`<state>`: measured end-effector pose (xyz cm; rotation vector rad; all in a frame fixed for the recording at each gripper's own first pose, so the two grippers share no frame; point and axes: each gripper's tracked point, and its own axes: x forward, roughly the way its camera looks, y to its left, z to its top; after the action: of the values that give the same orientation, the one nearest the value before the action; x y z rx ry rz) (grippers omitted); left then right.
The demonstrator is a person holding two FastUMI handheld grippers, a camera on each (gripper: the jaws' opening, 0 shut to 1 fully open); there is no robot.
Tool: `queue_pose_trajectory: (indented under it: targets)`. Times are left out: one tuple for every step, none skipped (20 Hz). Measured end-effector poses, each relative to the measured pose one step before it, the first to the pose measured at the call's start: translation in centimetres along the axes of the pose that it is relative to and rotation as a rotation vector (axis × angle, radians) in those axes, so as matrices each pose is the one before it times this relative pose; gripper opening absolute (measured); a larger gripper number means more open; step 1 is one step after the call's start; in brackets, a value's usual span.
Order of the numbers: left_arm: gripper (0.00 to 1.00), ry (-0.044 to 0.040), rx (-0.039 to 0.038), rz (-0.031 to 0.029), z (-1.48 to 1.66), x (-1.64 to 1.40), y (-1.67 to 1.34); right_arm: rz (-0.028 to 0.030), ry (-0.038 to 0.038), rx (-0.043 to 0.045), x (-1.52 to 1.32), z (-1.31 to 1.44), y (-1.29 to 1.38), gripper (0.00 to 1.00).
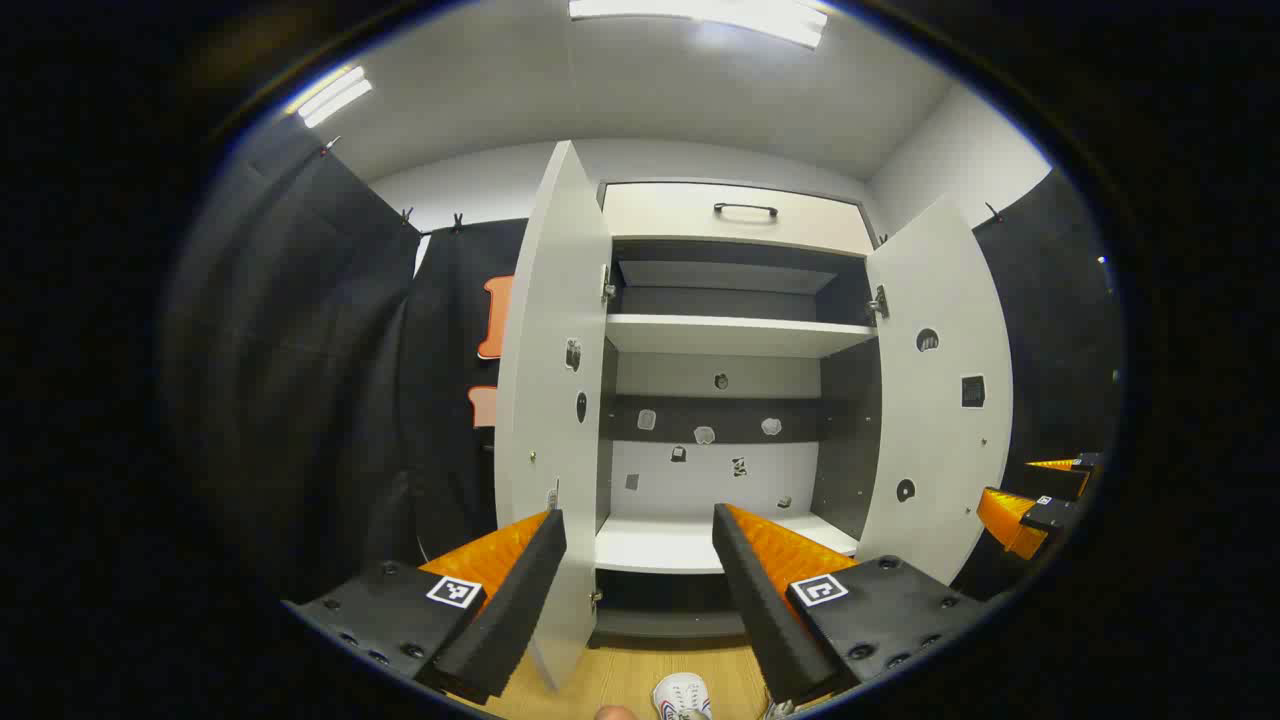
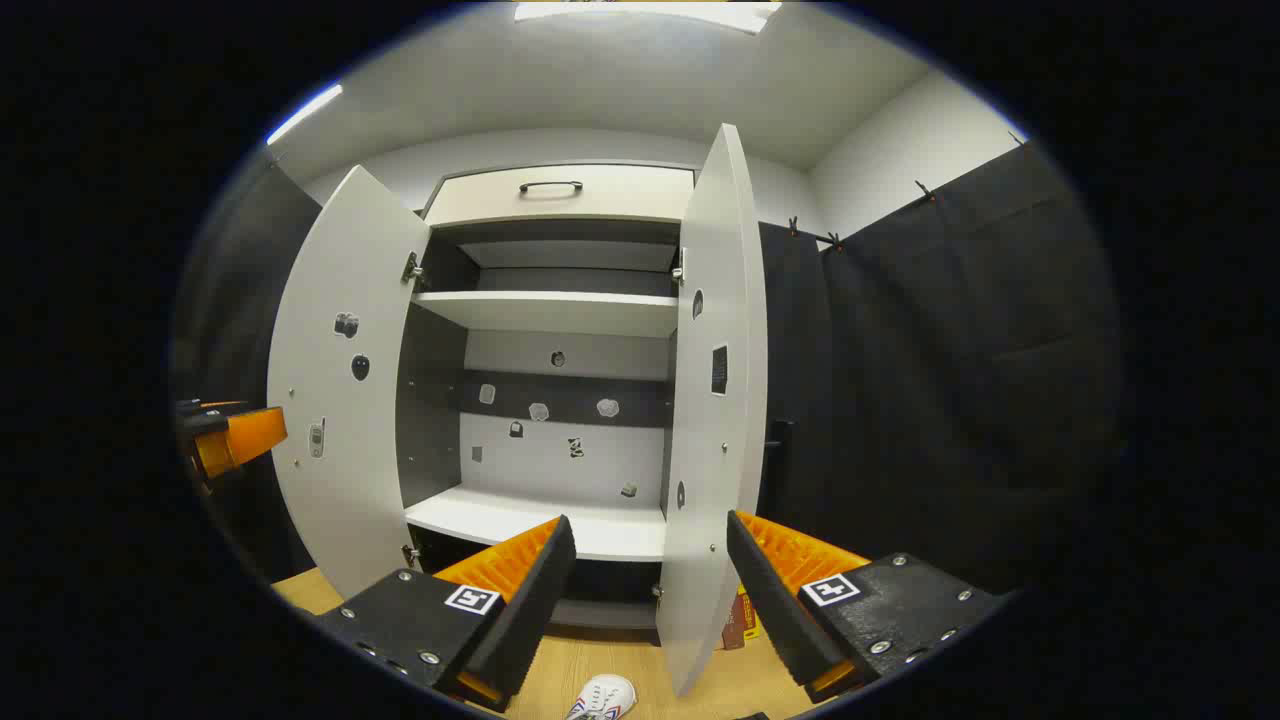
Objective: Grab one shoe with the right hand and put it into the shoe cabinet, grab the other shoe with the left hand and put it into the shoe cabinet; then close the right door with the right hand and the left door with the left hand.
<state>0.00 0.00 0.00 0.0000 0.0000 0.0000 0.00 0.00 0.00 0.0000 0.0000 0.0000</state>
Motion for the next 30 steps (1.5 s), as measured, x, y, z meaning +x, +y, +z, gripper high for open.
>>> queue_pose_trajectory:
  targets:
    - [0.96, 0.00052, -0.00758, -0.00565, 0.137, -0.004, -0.219, 0.01484, 0.00131, 0.00425, -0.057, 0.055, 0.385, 0.94]
    - [0.96, 0.00103, -0.00394, -0.00092, 0.017, 0.199, -0.083, 0.00595, -0.00483, -0.00073, -0.011, 0.253, 0.126, 0.94]
    - [0.96, 0.00363, -0.00012, -0.00078, -0.055, -0.073, -0.092, -0.00146, -0.00525, -0.00873, -0.092, 0.180, -0.053, 0.94]
    - [0.94, 0.00243, 0.00182, 0.00075, -0.090, -0.045, -0.024, -0.00547, -0.00496, -0.01136, -0.112, 0.089, -0.113, 0.94]
    - [0.96, 0.00263, -0.00105, 0.00029, -0.092, 0.018, -0.092, -0.00246, -0.00532, -0.00773, -0.025, 0.071, -0.033, 0.94]
    - [0.96, 0.00143, -0.00345, 0.00100, 0.010, -0.019, -0.021, 0.00425, 0.00180, 0.00000, -0.042, -0.070, 0.076, 0.94]
    - [0.96, 0.00227, -0.00084, 0.00022, -0.161, -0.059, -0.046, 0.00308, 0.00457, 0.00293, -0.026, -0.191, 0.081, 0.94]
    - [0.94, 0.00473, 0.00479, -0.00373, -0.122, 0.031, -0.094, -0.00294, 0.00146, 0.00034, 0.110, 0.000, -0.095, 0.94]
    - [0.96, 0.00329, 0.00773, 0.00202, -0.170, -0.057, -0.049, -0.00613, -0.00010, -0.00167, -0.004, -0.040, -0.151, 0.94]
    - [0.96, -0.00239, 0.00637, 0.00334, 0.135, 0.013, 0.137, -0.00507, -0.00196, -0.00009, 0.000, 0.058, -0.160, 0.94]
    - [0.96, -0.00428, 0.00244, 0.00147, 0.135, 0.035, 0.087, -0.00160, -0.00423, 0.00244, -0.029, 0.113, -0.009, 0.94]
    - [0.96, -0.00225, -0.00041, -0.00064, 0.207, -0.032, 0.112, -0.00170, -0.00446, 0.00222, -0.019, 0.067, 0.023, 0.94]
    - [0.96, -0.00239, 0.00029, 0.00309, -0.030, 0.071, 0.051, -0.00228, -0.00504, -0.00058, 0.018, -0.018, -0.066, 0.94]
    - [0.96, -0.00316, 0.00145, 0.00508, 0.051, 0.100, 0.176, -0.00394, 0.00312, -0.00344, 0.161, -0.250, -0.180, 0.94]
    - [0.96, -0.00272, 0.00250, 0.00918, 0.072, -0.098, 0.236, -0.00320, 0.00720, -0.00295, 0.106, -0.390, -0.005, 0.94]
    - [0.96, -0.00451, 0.00301, 0.00588, 0.062, 0.090, 0.330, -0.00438, 0.00755, -0.00195, 0.124, -0.414, -0.080, 0.94]
    - [0.96, -0.00150, 0.00424, 0.00113, 0.065, 0.014, -0.024, -0.00284, 0.00784, -0.00266, 0.046, -0.508, -0.003, 0.94]
    - [0.94, 0.00063, 0.00373, 0.00313, -0.052, -0.015, 0.110, -0.01360, 0.00560, -0.00685, 0.167, -0.577, -0.193, 0.94]
    - [0.96, 0.00101, 0.00137, 0.00025, -0.186, 0.016, 0.169, -0.01645, 0.01058, -0.01122, 0.136, -0.760, -0.312, 0.94]
    - [0.96, 0.00196, 0.00127, -0.00009, -0.109, -0.021, 0.089, -0.00760, 0.01412, -0.00709, 0.165, -0.861, -0.011, 0.94]
    - [0.96, 0.00218, 0.00326, 0.00194, -0.143, 0.046, -0.001, -0.00042, 0.01932, -0.00007, 0.077, -1.102, 0.158, 0.94]
    - [0.96, 0.00096, 0.00378, 0.00366, -0.112, 0.055, 0.209, 0.00332, 0.02501, 0.00669, 0.112, -1.219, 0.237, 0.94]
    - [0.96, 0.00183, 0.00035, 0.00211, -0.157, 0.087, 0.081, -0.00087, 0.01714, 0.00478, 0.138, -1.155, 0.101, 0.94]
    - [0.94, 0.00405, -0.00427, -0.00095, -0.204, -0.026, 0.082, -0.00652, 0.01716, 0.00351, 0.195, -1.274, 0.054, 0.94]
    - [0.96, 0.00465, -0.00675, -0.00078, -0.130, 0.135, 0.024, -0.00407, 0.02424, 0.00250, 0.166, -1.555, 0.077, 0.94]
    - [0.96, 0.00470, -0.00536, -0.00081, -0.100, -0.033, 0.112, 0.00614, 0.03412, 0.00407, 0.151, -1.754, 0.330, 0.94]
    - [0.94, 0.00360, -0.00069, 0.00273, -0.264, 0.002, 0.143, 0.00956, 0.03057, 0.00798, 0.129, -1.834, 0.393, 0.94]
    - [0.96, 0.00234, 0.00283, 0.00535, -0.187, 0.029, 0.313, 0.00431, 0.04213, 0.00925, 0.181, -1.969, 0.076, 0.94]
    - [0.96, 0.00365, 0.00057, 0.00501, -0.112, 0.008, 0.291, 0.00268, 0.04152, 0.01033, 0.259, -2.038, 0.124, 0.94]
    - [0.94, 0.00465, -0.00319, -0.00028, -0.101, 0.042, 0.062, 0.00244, 0.03906, 0.01231, 0.207, -2.004, 0.068, 0.94]
